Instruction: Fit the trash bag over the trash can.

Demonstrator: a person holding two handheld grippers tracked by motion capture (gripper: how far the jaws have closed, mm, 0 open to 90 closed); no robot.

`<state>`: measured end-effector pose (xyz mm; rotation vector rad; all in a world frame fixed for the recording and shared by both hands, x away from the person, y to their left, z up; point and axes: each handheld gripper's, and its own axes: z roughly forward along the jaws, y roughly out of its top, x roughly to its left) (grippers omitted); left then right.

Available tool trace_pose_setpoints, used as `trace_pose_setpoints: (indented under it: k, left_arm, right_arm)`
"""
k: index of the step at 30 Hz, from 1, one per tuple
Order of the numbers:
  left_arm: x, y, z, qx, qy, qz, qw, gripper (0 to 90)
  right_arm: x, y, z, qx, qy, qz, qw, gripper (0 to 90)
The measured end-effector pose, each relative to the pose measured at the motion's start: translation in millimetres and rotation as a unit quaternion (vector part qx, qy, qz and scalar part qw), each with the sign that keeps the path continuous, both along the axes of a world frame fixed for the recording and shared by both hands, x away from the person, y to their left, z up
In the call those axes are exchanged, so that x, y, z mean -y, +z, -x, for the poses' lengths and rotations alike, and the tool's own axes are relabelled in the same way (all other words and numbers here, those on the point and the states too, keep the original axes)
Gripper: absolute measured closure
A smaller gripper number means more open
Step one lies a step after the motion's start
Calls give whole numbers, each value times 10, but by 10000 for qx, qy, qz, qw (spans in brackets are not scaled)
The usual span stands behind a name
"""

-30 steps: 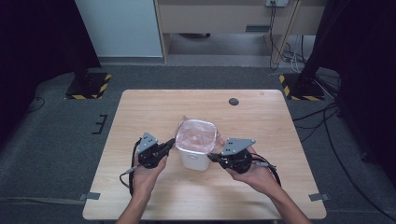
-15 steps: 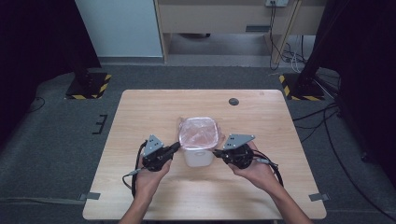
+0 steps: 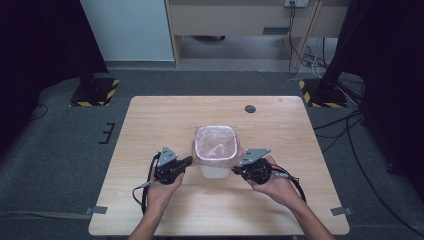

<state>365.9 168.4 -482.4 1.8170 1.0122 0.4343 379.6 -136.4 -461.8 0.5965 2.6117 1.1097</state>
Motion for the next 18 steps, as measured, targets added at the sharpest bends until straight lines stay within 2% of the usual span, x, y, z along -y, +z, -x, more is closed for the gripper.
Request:
trace_pose_setpoints:
  k: [5, 7, 9, 12, 18]
  left_arm:
    - [-18, -14, -19, 5, 52, -3, 10000, 881]
    - [-24, -5, -15, 30, 112, 9, 9999, 805]
    - [-39, 21, -6, 85, 155, 81, 9998, 752]
    - [-64, 83, 5, 195, 239, 196, 9993, 655]
    - [-101, 232, 38, 460, 287, 341, 9979, 609]
  right_arm:
    - [83, -73, -39, -75, -156, 36, 9998, 900]
    - [102, -80, -43, -55, -202, 8, 9998, 887]
    - [130, -51, -27, 23, -284, -75, 9996, 769]
    - [187, 1, 10, 102, -309, -204, 9993, 678]
    - [387, 109, 111, 273, -417, -437, 9978, 533]
